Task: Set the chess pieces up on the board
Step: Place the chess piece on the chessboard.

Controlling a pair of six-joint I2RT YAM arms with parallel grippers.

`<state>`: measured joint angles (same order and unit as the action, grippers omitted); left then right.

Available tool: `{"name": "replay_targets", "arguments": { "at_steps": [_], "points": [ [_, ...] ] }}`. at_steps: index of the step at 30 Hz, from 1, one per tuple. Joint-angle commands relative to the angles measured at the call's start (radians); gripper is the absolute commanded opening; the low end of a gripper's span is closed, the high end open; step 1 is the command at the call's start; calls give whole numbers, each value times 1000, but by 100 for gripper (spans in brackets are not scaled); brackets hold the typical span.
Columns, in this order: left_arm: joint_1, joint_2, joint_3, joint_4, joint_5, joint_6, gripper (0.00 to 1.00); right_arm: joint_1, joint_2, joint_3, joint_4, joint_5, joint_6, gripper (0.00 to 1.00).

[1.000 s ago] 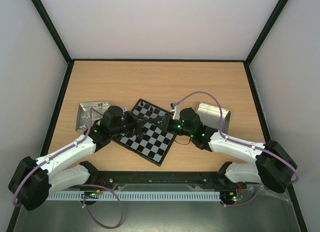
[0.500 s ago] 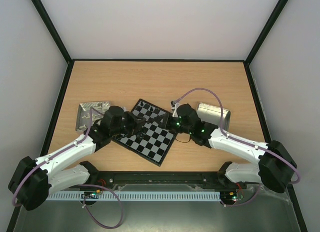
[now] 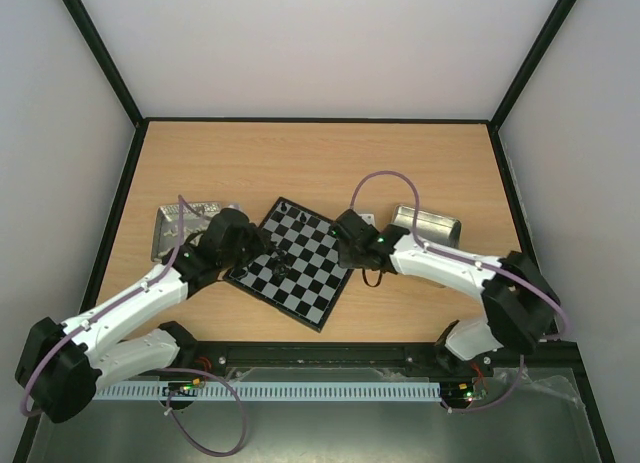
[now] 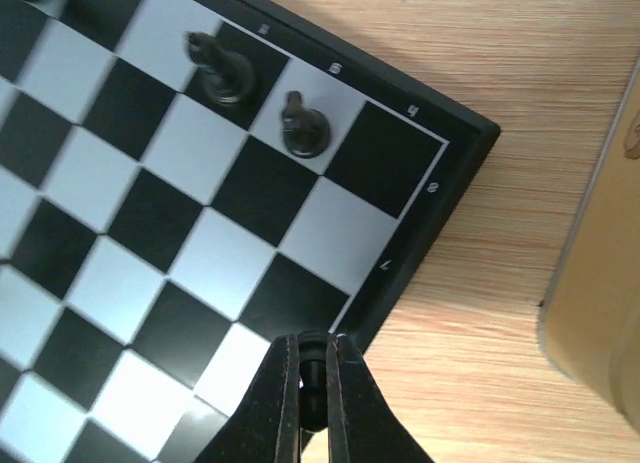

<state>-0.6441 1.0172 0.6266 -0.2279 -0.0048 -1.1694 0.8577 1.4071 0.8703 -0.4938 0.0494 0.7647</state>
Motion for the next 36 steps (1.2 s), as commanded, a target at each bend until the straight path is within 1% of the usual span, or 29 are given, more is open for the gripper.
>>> {"name": "replay_targets", "arguments": {
  "at_steps": [1, 6, 8, 14, 20, 27, 30, 33, 36],
  "points": [
    [6, -12, 43, -40, -63, 141, 2, -6, 100, 93, -134, 123, -57, 2],
    [6, 19, 67, -33, -47, 185, 2, -35, 189, 136, -120, 87, -88, 3],
    [6, 31, 84, -35, -33, 201, 2, -51, 211, 158, -150, 75, -90, 3],
    [6, 46, 95, -17, -17, 213, 2, -81, 230, 156, -123, 37, -106, 5],
    [6, 57, 98, -21, -8, 212, 2, -89, 262, 143, -69, -38, -116, 5],
    [6, 61, 86, -18, -5, 203, 2, -91, 290, 155, -67, -47, -126, 8],
    [6, 64, 89, -16, -3, 205, 2, -91, 293, 163, -76, -45, -125, 14],
    [6, 67, 92, -14, 0, 207, 2, -91, 284, 166, -73, -38, -126, 26],
    [6, 73, 94, -13, 5, 211, 2, -91, 268, 177, -66, -28, -125, 31]
  ]
}}
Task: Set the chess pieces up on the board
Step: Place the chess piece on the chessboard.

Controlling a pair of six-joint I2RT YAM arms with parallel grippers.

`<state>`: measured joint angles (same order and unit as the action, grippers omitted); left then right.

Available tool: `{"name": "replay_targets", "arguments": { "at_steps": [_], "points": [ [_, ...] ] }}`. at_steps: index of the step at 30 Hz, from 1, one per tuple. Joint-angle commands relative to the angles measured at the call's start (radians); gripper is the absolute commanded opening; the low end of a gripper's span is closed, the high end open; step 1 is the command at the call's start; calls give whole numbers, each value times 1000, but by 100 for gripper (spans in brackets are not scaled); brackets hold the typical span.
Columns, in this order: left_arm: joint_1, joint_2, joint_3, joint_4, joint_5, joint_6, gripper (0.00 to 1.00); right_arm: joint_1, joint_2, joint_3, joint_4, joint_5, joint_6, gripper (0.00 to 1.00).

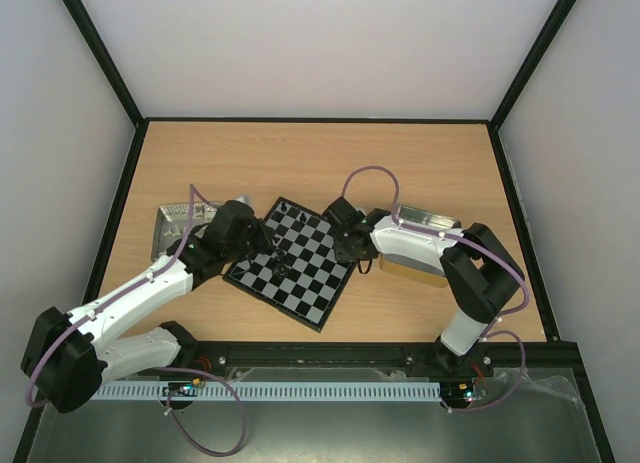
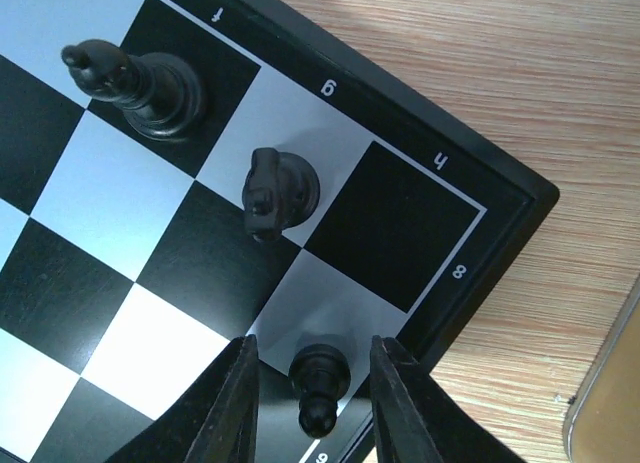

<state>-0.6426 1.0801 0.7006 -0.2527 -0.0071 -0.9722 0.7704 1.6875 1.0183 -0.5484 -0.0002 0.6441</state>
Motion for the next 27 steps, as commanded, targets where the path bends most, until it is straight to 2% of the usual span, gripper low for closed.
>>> {"name": "replay_targets", "arguments": {
  "at_steps": [1, 23, 27],
  "points": [
    [4, 10, 21, 12, 8, 16, 2, -5, -20, 35, -11, 26, -4, 31],
    [4, 18, 16, 9, 12, 10, 2, -5, 4, -1, -19, 25, 19, 23],
    [4, 24, 15, 10, 13, 10, 2, -5, 14, -8, -14, 22, 17, 26]
  ]
}}
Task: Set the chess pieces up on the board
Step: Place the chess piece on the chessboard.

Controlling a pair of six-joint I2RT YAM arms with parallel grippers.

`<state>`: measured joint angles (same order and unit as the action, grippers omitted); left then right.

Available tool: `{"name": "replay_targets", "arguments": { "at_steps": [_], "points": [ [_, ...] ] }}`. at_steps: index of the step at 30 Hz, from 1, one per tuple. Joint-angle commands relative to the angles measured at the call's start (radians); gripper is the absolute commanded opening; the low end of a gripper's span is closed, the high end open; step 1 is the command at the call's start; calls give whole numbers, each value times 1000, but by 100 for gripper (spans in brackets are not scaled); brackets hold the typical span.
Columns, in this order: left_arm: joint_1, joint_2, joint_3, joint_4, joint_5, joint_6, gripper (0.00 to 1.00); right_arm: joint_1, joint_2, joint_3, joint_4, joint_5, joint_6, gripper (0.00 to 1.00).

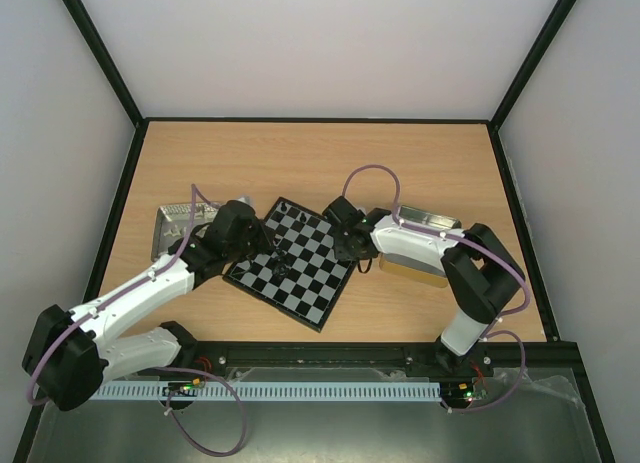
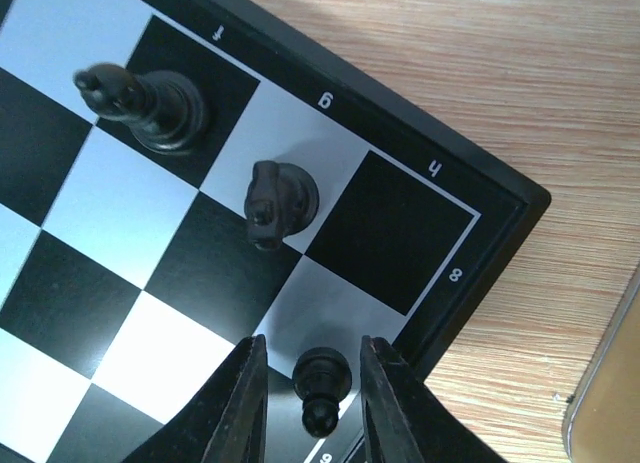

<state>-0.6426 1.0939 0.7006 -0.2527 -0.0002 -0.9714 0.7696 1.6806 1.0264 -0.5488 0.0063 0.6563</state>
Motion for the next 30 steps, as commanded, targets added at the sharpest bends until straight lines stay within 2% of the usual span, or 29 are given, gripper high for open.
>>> {"name": "replay_targets", "arguments": {
  "at_steps": [1, 3, 8, 21, 22, 26, 30],
  "points": [
    [4, 12, 15, 10, 6, 10, 2, -4, 23, -20, -10, 13, 3, 26],
    [4, 15, 15, 11, 6, 9, 2, -4, 28, -22, -6, 8, 2, 25],
    [4, 17, 15, 11, 5, 7, 2, -4, 39, -31, 8, 4, 2, 11],
    [4, 23, 18, 18, 7, 8, 2, -5, 50, -46, 52, 24, 12, 10],
    [4, 23, 19, 19, 10, 8, 2, -5, 46, -48, 51, 24, 13, 12],
    [4, 21, 18, 29, 25, 12, 2, -5, -28, -49, 32, 36, 31, 34],
    [3, 10, 12, 61, 48, 20, 2, -4, -162, -42, 21, 13, 47, 46]
  ]
}}
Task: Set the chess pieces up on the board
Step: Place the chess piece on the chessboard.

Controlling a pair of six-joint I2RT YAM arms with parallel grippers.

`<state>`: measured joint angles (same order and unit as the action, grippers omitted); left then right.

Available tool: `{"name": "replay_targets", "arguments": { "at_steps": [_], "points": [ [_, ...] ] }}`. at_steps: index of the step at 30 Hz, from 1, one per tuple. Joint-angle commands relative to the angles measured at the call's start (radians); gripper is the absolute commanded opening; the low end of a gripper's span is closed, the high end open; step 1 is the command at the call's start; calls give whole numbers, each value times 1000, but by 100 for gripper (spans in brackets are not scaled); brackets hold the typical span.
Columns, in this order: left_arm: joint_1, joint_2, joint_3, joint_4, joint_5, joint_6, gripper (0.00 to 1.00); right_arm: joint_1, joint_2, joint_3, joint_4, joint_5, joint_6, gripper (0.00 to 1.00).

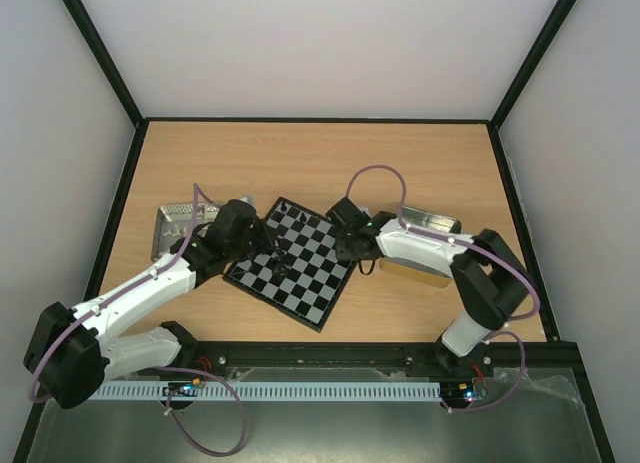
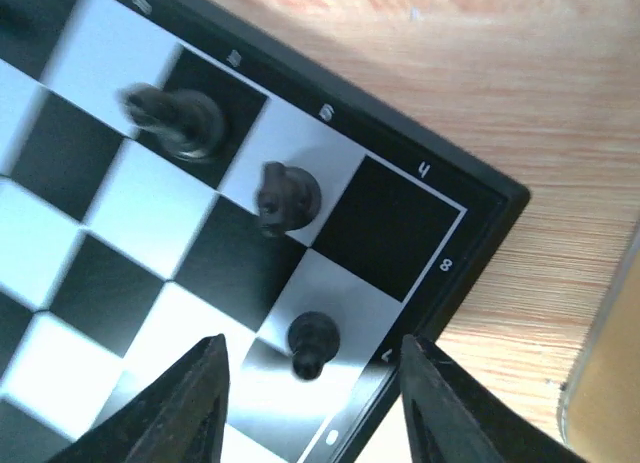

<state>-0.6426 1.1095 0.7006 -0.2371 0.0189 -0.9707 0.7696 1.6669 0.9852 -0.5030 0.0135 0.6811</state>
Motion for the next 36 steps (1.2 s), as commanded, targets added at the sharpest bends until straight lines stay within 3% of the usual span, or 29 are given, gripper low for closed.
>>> {"name": "replay_targets", "arguments": {
  "at_steps": [1, 6, 11, 14, 19, 23, 27, 32, 36],
  "points": [
    [3, -8, 14, 54, 37, 19, 2, -5, -182, -2, -24, -2, 29, 49],
    [0, -28, 18, 122, 115, -22, 2, -2, -372, -53, 74, -121, 53, 54],
    [-4, -43, 31, 206, 225, -129, 2, 28, -541, -168, 385, -342, 68, 62],
    [-10, -47, 59, 214, 258, -166, 2, 45, -561, -212, 554, -467, 86, 66],
    [-16, -51, 88, 211, 310, -204, 3, 75, -499, -183, 583, -523, 60, 66],
    [-20, -53, 86, 216, 332, -221, 3, 79, -470, -169, 594, -536, 57, 58],
    [-22, -54, 83, 213, 339, -228, 3, 82, -470, -179, 634, -551, 63, 41],
    [-22, -53, 94, 202, 362, -235, 3, 83, -468, -185, 647, -559, 44, 36],
    [-22, -53, 102, 184, 366, -231, 3, 83, -456, -182, 640, -547, 31, 23]
  ]
}}
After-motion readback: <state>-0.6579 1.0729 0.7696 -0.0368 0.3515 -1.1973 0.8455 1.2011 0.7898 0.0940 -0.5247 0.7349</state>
